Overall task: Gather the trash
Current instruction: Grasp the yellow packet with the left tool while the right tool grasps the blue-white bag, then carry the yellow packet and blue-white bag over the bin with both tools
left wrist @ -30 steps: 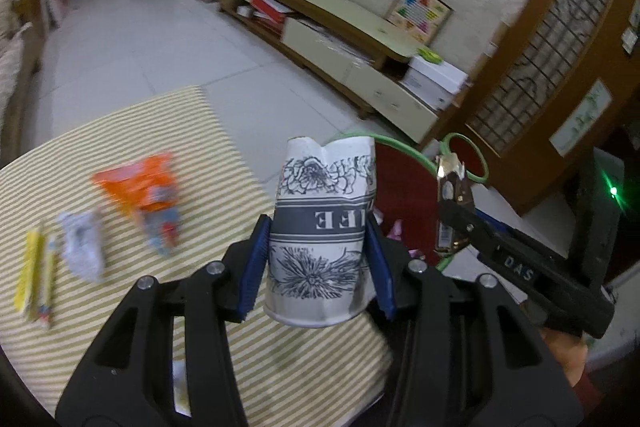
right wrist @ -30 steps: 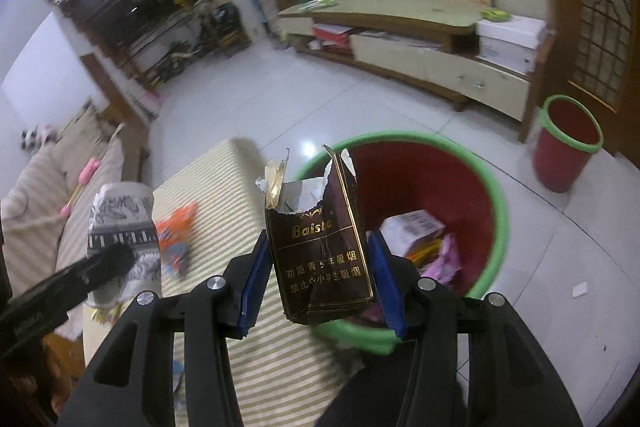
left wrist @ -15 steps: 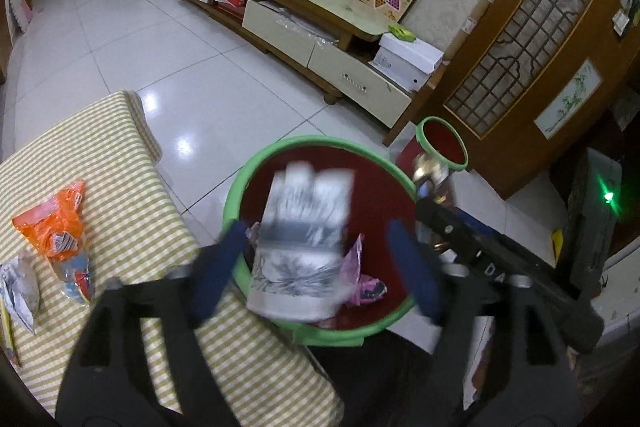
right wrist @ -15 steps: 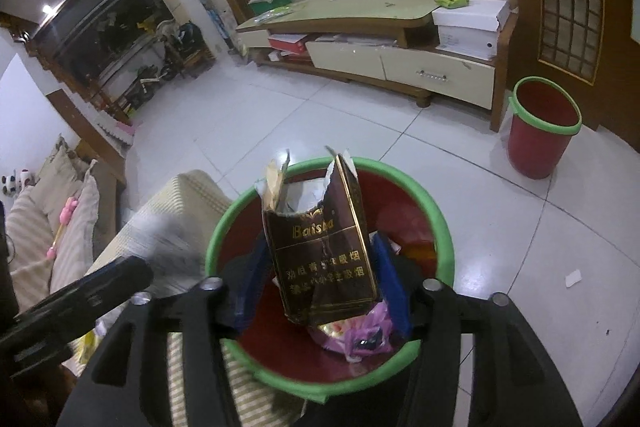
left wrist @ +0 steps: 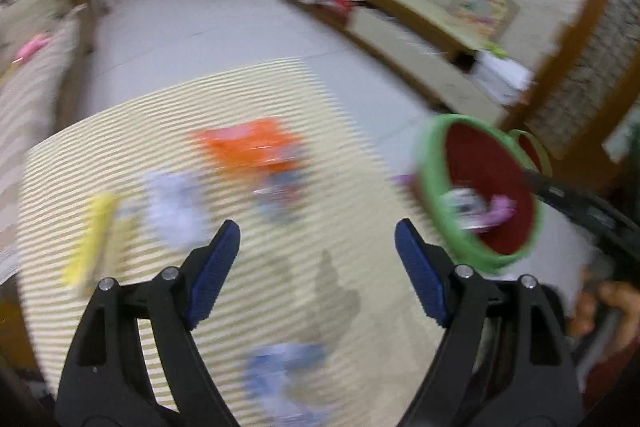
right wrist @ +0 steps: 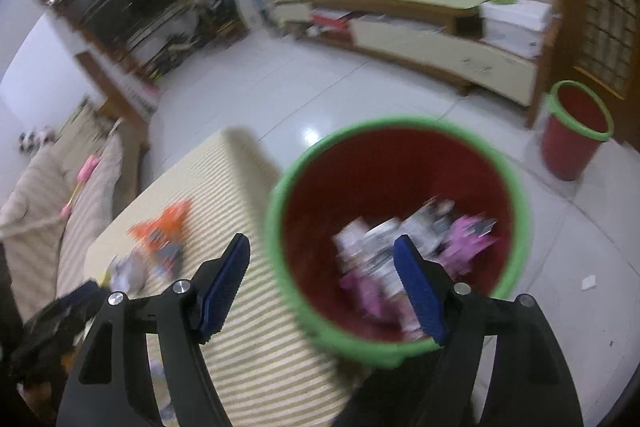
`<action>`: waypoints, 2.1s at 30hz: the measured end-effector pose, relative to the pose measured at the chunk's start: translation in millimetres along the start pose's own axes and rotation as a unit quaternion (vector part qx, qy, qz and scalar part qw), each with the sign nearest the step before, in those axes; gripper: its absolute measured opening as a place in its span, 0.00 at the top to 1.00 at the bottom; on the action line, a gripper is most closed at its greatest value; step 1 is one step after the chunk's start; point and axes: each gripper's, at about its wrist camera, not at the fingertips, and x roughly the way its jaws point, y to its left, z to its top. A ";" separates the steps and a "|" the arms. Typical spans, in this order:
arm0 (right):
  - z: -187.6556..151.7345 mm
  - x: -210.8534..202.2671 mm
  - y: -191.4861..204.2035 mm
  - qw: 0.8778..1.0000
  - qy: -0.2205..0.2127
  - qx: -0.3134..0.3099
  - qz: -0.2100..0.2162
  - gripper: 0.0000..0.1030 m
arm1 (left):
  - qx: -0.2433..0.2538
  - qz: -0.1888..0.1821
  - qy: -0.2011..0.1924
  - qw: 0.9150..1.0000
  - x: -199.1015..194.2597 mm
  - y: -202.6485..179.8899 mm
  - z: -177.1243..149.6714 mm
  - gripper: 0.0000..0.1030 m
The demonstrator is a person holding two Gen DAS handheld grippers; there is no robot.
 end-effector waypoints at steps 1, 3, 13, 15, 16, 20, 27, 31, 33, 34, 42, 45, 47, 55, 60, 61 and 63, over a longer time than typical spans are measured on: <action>-8.7 3.6 13.7 1.000 0.014 -0.008 0.014 0.30 | -0.014 0.023 0.000 1.000 -2.7 24.9 -2.1 0.25; -24.2 9.4 36.6 0.999 0.035 -0.023 0.034 0.30 | -0.037 0.059 0.007 0.998 -5.2 65.2 -5.8 0.25; -109.9 34.5 133.1 0.983 0.140 -0.084 0.082 0.29 | -0.113 0.098 0.063 0.987 34.3 168.4 -11.8 0.25; -114.9 32.7 141.9 0.981 0.146 -0.093 0.083 0.29 | -0.111 0.102 0.072 0.986 46.3 172.2 -10.8 0.25; -118.1 31.3 146.2 0.981 0.149 -0.098 0.082 0.29 | -0.109 0.105 0.075 0.986 50.2 174.3 -10.8 0.25; -125.2 32.5 155.8 0.977 0.162 -0.118 0.076 0.29 | -0.107 0.112 0.089 0.984 63.2 179.8 -8.9 0.61; -130.3 42.3 167.6 0.973 0.177 -0.132 0.071 0.29 | -0.136 0.100 0.044 0.985 17.6 185.1 -33.6 0.69; -137.7 54.1 179.3 0.969 0.194 -0.135 0.075 0.28 | -0.136 0.091 -0.003 0.986 -34.3 167.9 -47.3 0.69; -141.5 59.8 188.4 0.966 0.196 -0.148 0.075 0.27 | -0.140 0.091 -0.022 0.986 -54.2 161.7 -50.6 0.69; -144.4 64.9 193.6 0.964 0.201 -0.157 0.071 0.27 | -0.143 0.089 -0.031 0.985 -65.6 157.0 -51.6 0.69; -160.3 71.8 200.0 0.960 0.207 -0.177 0.059 0.27 | -0.136 0.076 -0.068 0.985 -107.0 128.0 -53.9 0.68; -159.4 71.1 196.3 0.962 0.204 -0.174 0.057 0.27 | -0.135 0.073 -0.071 0.986 -110.8 123.4 -50.5 0.67; -158.0 70.0 194.4 0.962 0.202 -0.175 0.057 0.27 | -0.133 0.072 -0.071 0.986 -110.5 120.4 -51.0 0.67; -162.5 74.0 191.8 0.957 0.221 -0.173 0.079 0.58 | -0.135 0.067 -0.062 0.987 -105.5 115.8 -52.4 0.67; -159.8 61.1 194.4 0.959 0.194 -0.181 0.096 0.66 | -0.135 0.067 -0.057 0.987 -101.9 114.3 -54.3 0.67; -153.8 54.7 194.1 0.962 0.181 -0.180 0.099 0.67 | -0.135 0.066 -0.055 0.987 -101.6 113.5 -54.0 0.67; -143.3 47.8 192.4 0.966 0.165 -0.174 0.101 0.67 | -0.133 0.063 -0.054 0.988 -100.5 110.8 -52.7 0.67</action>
